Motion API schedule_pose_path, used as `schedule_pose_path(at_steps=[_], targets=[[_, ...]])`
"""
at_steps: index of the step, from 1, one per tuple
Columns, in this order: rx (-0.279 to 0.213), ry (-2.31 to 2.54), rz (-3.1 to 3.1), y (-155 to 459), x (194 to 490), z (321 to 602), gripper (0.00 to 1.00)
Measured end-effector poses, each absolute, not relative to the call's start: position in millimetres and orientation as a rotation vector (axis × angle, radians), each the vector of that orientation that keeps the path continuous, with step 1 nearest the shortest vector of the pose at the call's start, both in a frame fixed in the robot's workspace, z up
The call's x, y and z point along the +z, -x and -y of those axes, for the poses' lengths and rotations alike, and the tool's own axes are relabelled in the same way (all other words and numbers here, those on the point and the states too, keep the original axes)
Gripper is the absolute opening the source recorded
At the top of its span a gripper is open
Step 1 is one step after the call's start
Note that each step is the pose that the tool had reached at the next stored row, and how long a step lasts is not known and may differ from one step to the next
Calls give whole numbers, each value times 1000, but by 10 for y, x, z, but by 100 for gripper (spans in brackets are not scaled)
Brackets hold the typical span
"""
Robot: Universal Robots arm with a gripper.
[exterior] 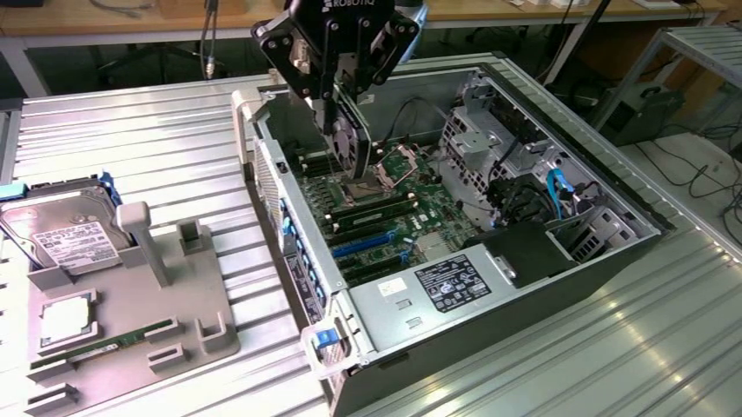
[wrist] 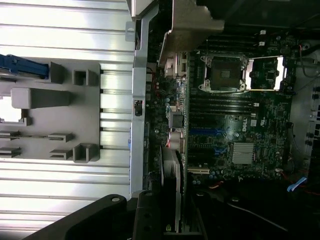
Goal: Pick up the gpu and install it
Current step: 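Pick up the gpu and move the gpu toward the slot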
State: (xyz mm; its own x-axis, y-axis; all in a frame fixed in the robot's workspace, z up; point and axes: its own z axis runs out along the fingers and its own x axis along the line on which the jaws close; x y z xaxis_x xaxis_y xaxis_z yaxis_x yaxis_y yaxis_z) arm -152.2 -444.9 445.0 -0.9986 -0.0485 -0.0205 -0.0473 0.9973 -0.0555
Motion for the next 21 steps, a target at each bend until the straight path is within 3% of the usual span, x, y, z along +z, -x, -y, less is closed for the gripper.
schedule_pose_path(at_steps=[21], targets=[[-86,75,-3118,1402,4449,4449,27]])
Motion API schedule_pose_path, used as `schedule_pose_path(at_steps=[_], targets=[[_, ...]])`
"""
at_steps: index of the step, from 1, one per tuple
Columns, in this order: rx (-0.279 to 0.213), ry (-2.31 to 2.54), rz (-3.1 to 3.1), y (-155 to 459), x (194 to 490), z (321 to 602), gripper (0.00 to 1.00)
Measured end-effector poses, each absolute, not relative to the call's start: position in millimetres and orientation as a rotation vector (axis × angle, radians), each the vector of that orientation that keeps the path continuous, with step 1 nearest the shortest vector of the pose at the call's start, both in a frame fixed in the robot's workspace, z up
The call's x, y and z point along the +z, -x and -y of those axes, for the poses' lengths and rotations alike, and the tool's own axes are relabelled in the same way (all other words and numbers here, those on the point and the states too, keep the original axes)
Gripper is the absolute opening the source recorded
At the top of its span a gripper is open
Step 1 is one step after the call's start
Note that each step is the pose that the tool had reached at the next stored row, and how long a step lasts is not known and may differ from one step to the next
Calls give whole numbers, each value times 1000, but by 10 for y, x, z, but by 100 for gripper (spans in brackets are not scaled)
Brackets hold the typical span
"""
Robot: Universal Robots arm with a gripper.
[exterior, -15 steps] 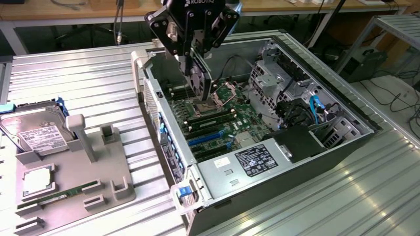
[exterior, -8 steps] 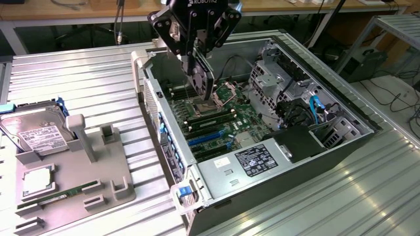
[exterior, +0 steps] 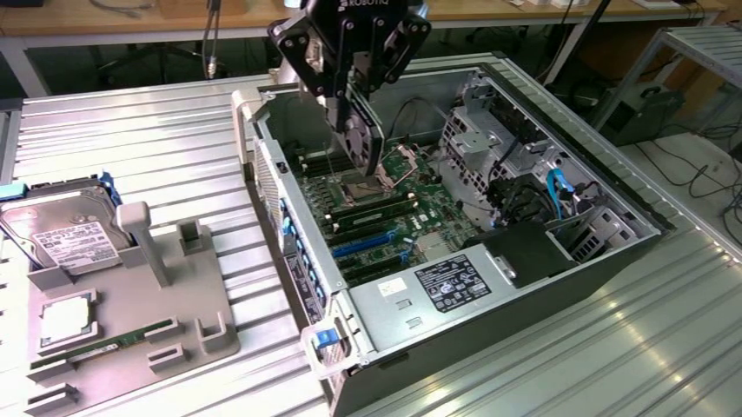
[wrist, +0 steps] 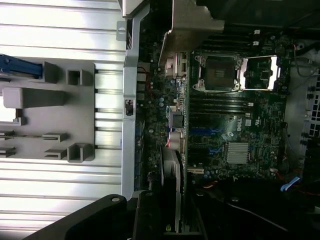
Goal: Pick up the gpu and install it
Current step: 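Pick up the gpu and move the gpu toward the slot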
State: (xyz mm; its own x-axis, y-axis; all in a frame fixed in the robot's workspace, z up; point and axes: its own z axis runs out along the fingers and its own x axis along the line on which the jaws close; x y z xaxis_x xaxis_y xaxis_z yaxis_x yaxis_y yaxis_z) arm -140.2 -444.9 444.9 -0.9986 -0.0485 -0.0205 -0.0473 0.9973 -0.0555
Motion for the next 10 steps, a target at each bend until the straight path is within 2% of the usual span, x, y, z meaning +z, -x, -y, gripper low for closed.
schedule_pose_path(at_steps=[10], targets=[[-86,75,-3118,1309,4448,4449,27]])
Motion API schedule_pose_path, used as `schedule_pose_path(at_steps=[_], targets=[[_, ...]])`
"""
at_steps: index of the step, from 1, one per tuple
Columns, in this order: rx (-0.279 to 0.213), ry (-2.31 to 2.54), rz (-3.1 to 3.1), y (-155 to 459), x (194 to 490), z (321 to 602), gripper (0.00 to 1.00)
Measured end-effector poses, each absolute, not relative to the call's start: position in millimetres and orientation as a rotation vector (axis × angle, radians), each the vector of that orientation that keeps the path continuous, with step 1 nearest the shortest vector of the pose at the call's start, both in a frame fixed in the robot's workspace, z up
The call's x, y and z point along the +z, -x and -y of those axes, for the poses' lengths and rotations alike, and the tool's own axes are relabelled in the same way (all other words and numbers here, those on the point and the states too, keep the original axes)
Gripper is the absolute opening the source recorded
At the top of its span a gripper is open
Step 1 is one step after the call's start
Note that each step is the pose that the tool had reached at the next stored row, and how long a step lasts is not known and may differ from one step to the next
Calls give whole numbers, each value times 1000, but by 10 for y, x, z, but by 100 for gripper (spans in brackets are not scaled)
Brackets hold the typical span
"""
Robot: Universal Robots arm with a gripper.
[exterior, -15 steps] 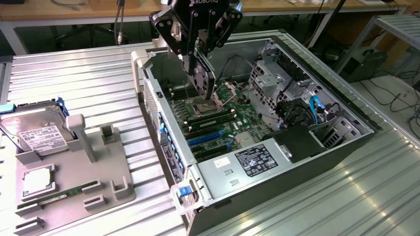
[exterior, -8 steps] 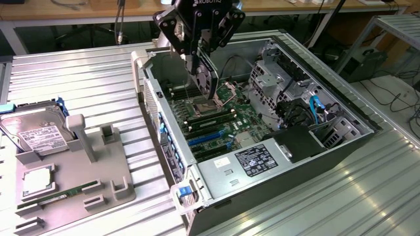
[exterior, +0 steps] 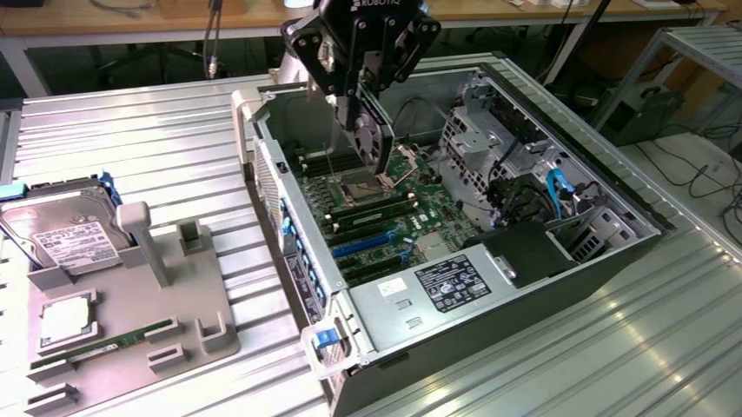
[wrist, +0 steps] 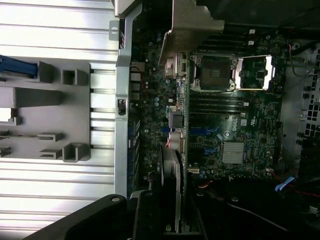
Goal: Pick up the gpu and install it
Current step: 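Pick up the gpu and move the gpu toward the slot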
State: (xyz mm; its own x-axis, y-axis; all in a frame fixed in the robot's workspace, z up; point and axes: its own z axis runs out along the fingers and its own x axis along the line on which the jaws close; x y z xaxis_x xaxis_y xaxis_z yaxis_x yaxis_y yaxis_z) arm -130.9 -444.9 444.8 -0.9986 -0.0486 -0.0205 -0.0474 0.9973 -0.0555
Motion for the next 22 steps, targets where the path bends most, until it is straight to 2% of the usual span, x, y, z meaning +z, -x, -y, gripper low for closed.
schedule_pose_path(at_steps=[22], targets=[[-86,75,-3118,928,4442,4449,27]])
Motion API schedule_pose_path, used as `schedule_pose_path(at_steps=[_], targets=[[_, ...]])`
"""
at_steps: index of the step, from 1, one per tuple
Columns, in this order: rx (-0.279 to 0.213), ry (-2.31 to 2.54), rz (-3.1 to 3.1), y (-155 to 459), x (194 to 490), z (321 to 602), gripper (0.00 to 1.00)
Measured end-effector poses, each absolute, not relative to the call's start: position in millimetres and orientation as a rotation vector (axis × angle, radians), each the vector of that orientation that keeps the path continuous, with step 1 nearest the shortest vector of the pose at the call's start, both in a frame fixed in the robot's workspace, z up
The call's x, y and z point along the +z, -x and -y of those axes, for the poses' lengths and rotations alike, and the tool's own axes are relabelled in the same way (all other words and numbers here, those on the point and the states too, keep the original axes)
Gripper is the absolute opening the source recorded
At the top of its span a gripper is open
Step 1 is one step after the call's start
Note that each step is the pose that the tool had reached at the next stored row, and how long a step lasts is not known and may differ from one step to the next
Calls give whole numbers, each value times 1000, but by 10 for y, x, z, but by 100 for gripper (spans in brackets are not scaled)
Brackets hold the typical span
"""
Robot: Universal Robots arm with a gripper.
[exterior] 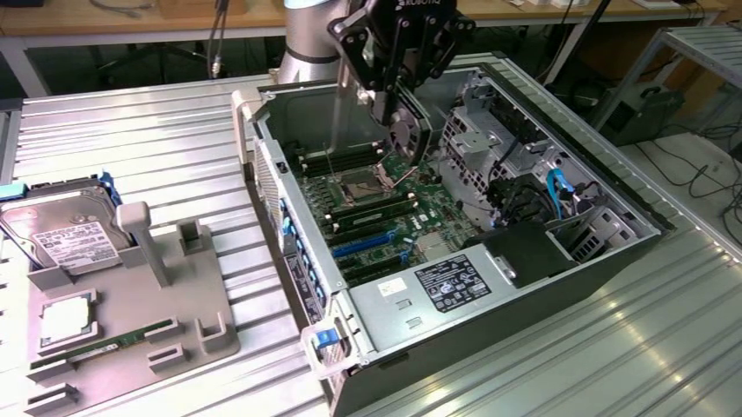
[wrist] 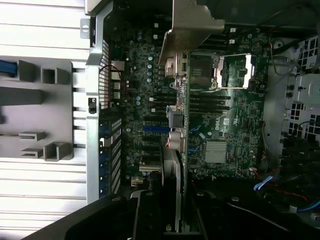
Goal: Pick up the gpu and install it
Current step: 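Pick up the gpu and move the gpu toward the slot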
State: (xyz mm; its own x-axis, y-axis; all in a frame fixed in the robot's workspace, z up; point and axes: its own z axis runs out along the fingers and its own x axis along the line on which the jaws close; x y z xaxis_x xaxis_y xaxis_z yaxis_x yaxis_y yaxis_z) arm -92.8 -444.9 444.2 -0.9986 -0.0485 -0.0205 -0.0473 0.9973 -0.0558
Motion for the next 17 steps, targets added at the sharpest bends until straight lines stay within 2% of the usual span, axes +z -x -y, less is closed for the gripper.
schedule_pose_path(at_steps=[9,17], targets=[[-120,73,-3116,841,4439,4449,27],[-123,73,-3116,764,4432,4449,27]])
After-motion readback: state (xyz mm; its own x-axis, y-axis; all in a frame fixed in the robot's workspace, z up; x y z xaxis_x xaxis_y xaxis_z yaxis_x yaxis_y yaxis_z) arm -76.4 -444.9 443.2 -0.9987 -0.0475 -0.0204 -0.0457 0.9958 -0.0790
